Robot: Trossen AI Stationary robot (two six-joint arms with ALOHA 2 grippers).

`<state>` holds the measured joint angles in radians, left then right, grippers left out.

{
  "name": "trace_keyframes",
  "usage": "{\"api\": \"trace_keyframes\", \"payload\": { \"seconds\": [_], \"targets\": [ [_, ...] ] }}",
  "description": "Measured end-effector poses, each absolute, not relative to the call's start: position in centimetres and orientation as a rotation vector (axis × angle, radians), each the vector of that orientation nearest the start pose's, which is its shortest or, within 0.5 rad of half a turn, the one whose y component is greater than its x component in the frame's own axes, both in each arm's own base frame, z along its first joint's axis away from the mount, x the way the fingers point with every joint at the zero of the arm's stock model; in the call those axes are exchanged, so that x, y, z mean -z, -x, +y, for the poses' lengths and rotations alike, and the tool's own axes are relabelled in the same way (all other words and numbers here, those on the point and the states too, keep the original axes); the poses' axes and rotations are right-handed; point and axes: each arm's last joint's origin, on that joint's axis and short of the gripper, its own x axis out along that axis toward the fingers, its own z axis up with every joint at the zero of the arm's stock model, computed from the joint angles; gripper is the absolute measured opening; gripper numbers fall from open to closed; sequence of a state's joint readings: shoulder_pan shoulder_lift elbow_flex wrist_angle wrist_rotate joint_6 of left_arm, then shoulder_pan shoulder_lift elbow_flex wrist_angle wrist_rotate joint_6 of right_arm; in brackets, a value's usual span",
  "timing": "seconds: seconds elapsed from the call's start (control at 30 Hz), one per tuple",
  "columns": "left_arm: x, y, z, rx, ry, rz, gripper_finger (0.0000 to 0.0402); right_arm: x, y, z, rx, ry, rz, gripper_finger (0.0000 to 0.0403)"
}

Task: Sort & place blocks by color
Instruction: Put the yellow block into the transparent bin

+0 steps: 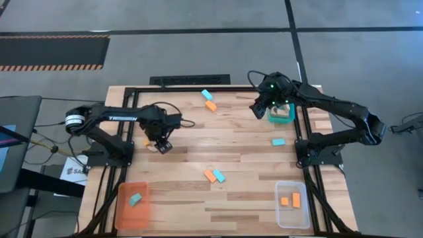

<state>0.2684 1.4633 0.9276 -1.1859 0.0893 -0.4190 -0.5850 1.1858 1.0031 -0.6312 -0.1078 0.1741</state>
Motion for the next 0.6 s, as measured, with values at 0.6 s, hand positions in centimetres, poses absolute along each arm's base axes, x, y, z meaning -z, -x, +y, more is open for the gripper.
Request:
{"api": "trace_keyframes", "payload": {
  "seconds": [0.6],
  "targets": [
    [-17.1,-14.4,7.1,-1.087,1.230,1.415,0.0190,-29.5,-20.3,-13.1,0.508,-0.405,0.700,0.0263]
  ]
}}
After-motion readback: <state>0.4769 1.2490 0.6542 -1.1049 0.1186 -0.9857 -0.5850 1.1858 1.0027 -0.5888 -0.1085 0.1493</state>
